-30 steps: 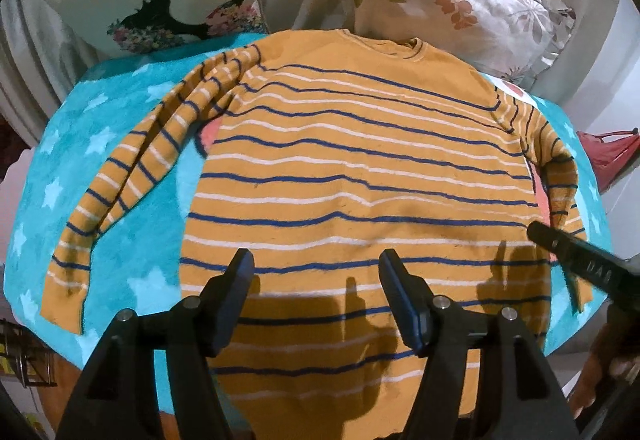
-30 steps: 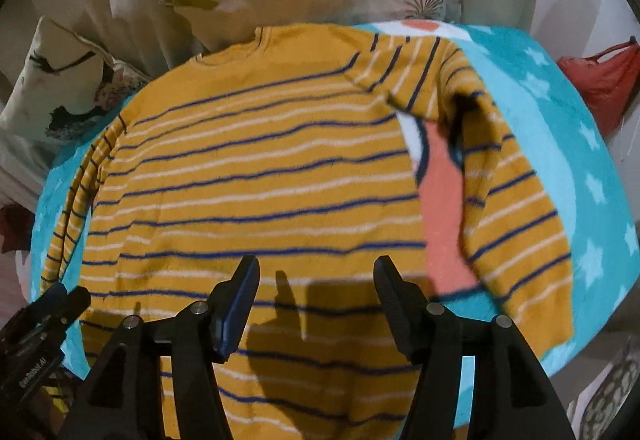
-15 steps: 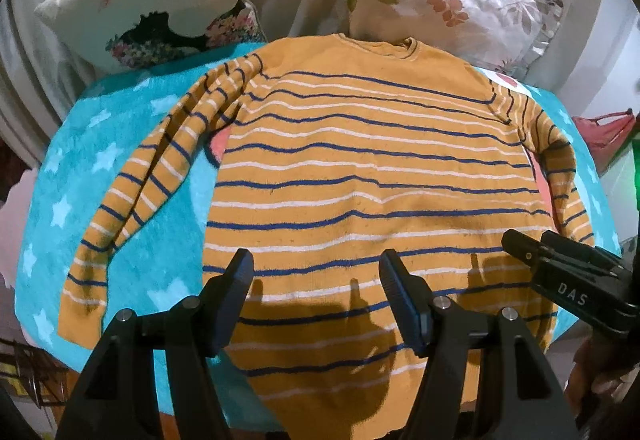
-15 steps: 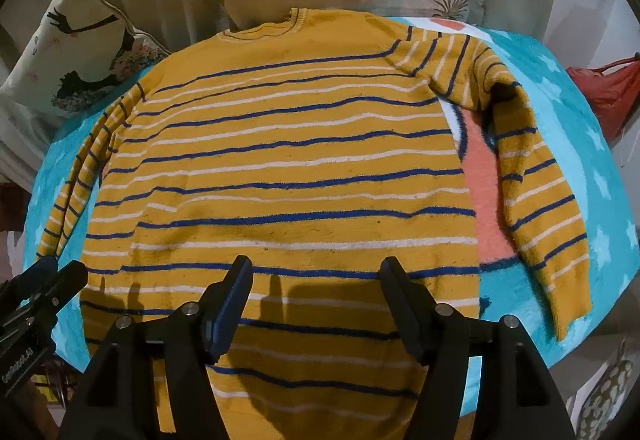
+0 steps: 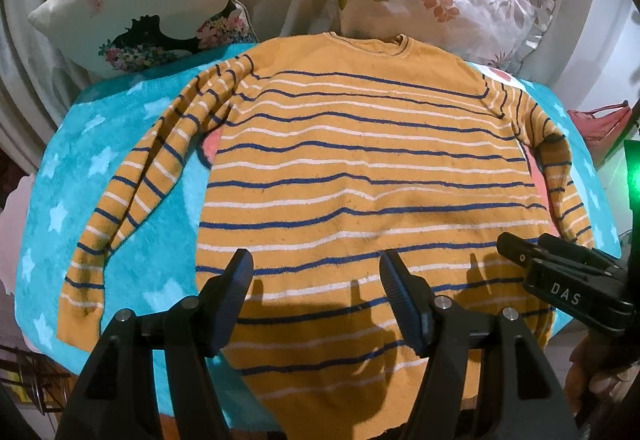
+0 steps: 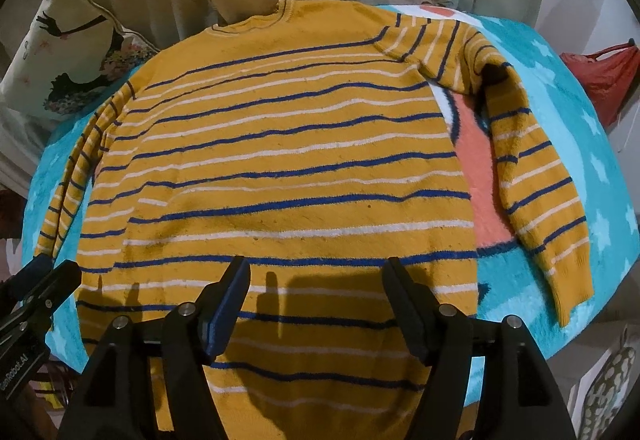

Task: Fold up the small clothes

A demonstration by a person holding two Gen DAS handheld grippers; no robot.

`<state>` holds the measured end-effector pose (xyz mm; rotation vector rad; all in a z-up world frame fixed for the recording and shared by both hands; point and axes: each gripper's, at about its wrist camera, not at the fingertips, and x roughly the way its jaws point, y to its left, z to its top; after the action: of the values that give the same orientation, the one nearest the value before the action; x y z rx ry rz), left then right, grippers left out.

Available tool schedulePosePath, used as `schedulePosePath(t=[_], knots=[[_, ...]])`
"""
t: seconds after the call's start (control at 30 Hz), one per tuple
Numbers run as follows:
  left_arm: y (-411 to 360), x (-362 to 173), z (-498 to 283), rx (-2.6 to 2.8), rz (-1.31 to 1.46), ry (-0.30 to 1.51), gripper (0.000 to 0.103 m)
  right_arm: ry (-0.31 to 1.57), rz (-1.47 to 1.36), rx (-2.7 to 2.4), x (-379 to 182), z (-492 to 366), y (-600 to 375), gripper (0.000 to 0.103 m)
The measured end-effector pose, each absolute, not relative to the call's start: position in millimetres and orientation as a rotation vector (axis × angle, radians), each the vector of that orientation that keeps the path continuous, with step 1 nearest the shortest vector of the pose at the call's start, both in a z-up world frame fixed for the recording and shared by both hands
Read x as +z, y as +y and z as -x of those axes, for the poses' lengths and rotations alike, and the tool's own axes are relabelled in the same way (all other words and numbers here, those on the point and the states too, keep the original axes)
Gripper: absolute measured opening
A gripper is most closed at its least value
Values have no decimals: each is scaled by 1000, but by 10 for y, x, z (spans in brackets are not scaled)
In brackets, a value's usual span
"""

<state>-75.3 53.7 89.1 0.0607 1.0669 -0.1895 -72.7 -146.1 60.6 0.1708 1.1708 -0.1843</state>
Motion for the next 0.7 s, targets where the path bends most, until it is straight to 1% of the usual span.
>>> schedulePosePath(t=[0.13, 0.7], knots=[[526, 872, 772, -190, -58, 1077, 65, 1174, -176, -186, 427, 594, -1604, 74], [715, 848, 747, -174, -36, 1093, 65, 1177, -178, -215, 425, 459, -1414, 75]])
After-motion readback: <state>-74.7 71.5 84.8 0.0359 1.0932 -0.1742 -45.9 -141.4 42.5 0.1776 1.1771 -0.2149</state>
